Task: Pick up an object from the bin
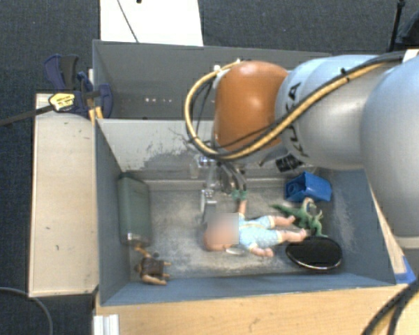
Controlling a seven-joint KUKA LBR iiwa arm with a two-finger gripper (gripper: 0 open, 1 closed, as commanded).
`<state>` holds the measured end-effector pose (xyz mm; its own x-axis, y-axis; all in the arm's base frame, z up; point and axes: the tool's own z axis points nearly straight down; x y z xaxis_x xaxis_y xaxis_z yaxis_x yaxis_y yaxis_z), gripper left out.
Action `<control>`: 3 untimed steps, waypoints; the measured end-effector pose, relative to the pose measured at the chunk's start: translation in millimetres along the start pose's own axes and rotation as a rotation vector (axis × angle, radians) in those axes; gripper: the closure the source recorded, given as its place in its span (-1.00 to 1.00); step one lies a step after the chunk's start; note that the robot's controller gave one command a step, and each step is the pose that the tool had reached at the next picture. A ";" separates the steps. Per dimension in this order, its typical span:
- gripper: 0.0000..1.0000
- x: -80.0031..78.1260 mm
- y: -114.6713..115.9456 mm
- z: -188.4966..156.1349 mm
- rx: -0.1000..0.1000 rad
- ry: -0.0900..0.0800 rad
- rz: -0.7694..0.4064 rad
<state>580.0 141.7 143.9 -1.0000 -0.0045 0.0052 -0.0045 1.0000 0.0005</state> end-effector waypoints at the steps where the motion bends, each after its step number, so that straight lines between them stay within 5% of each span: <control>1: -1.00 -1.9 -0.7 -5.0 -0.001 -0.008 0.004; 2: -1.00 22.3 -30.2 32.9 -0.003 -0.017 -0.133; 3: -1.00 51.4 -59.2 51.8 -0.005 -0.006 -0.252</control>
Offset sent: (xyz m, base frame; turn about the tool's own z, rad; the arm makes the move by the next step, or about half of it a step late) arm -0.0483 -0.0650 -0.0739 -0.2454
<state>528.6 82.3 92.3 -0.9672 -0.2540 -0.0014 -0.2540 0.9672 0.0062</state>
